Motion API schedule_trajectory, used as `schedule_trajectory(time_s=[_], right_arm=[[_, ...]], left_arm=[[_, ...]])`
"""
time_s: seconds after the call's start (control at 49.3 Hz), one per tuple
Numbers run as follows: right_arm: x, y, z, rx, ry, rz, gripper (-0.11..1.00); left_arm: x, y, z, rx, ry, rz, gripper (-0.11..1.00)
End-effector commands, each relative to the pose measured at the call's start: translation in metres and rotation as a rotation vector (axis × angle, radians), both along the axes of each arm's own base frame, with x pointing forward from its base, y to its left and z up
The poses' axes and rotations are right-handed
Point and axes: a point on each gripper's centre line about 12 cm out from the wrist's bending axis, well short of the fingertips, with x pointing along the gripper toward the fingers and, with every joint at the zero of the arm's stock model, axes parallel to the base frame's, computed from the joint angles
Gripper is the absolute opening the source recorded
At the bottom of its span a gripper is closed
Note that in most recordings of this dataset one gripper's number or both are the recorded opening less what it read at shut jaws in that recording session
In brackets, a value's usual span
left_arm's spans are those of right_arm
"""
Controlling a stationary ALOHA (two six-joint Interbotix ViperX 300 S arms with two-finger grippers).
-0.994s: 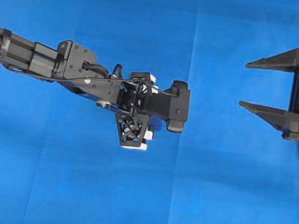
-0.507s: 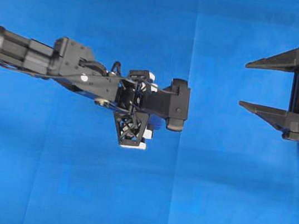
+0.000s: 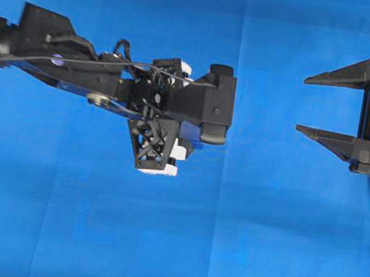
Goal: Handover the blue block to the right arm after grasping it with the left arm, then place it in the designated position.
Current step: 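Close the left gripper on the blue cube and lift it, then rotate the left gripper upright, holding the cube up toward center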
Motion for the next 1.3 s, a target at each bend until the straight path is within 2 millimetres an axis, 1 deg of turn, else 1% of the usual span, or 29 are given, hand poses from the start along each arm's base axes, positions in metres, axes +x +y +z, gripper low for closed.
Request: schedule_trajectory(time_s=[0.0, 0.203, 0.325, 0.385, 1.278], right_arm=[[0.002, -0.001, 0.005, 0.002, -0.017, -0.004, 0.95], [0.002, -0.001, 0.004, 0.004, -0.011, -0.004, 0.95], [0.002, -0.001, 0.004, 0.002, -0.012, -0.004, 0.95], [0.002, -0.001, 0.005, 0.004, -0.014, -0.004, 0.95], [0.002, -0.001, 0.005, 0.002, -0.014, -0.004, 0.95]], left_arm=[[-0.002, 0.000, 0.038, 0.000, -0.074, -0.002, 0.48], [-0.009, 0.001, 0.066, 0.005, -0.086, -0.001, 0.48], [-0.013, 0.001, 0.079, 0.006, -0.103, -0.002, 0.48], [-0.014, 0.001, 0.082, 0.008, -0.112, -0.002, 0.48], [-0.016, 0.003, 0.080, 0.006, -0.103, 0.004, 0.48]])
